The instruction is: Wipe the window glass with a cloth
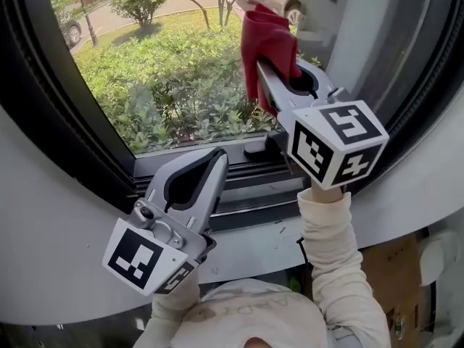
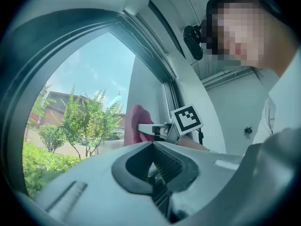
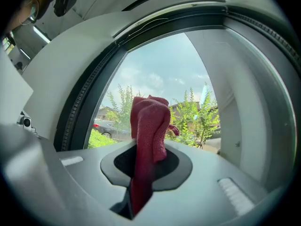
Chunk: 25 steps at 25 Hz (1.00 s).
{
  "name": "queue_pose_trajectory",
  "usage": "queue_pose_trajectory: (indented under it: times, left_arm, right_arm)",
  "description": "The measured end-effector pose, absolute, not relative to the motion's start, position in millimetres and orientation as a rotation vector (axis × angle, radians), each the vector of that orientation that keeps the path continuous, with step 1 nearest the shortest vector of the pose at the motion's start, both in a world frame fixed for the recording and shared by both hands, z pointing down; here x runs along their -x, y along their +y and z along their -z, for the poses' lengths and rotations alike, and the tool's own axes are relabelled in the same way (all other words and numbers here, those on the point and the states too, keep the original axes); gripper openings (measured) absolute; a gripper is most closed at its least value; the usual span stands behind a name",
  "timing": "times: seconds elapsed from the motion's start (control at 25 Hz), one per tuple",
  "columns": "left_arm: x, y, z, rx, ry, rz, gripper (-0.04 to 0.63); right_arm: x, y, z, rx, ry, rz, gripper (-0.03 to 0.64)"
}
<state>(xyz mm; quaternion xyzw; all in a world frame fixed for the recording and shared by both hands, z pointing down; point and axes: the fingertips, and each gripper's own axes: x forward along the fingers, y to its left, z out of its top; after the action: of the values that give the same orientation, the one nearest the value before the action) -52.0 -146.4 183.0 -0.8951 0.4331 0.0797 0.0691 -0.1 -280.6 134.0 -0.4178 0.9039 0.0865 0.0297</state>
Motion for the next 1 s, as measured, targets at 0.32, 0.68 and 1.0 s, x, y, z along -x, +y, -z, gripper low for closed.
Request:
queue_pose_trajectory:
  times: [0.32,0.68,1.0]
  left_arm:
    - [-3,-166,-193,2.724,1.252,-0.197,0.002]
    - [-46,-179,-189,2.726,1.216,-0.167,0.001]
    - [-59,-189,-199,2.735,1.207,-0.153,0.002]
  right_arm:
    - [-100,-308,-141,1.451,2.711,-0.277,0.072]
    - [-189,-332,-140,1.588,2.639,-0.26,0.074]
    - [-247,-350,-147,1.692,2.558,-0.226,0.075]
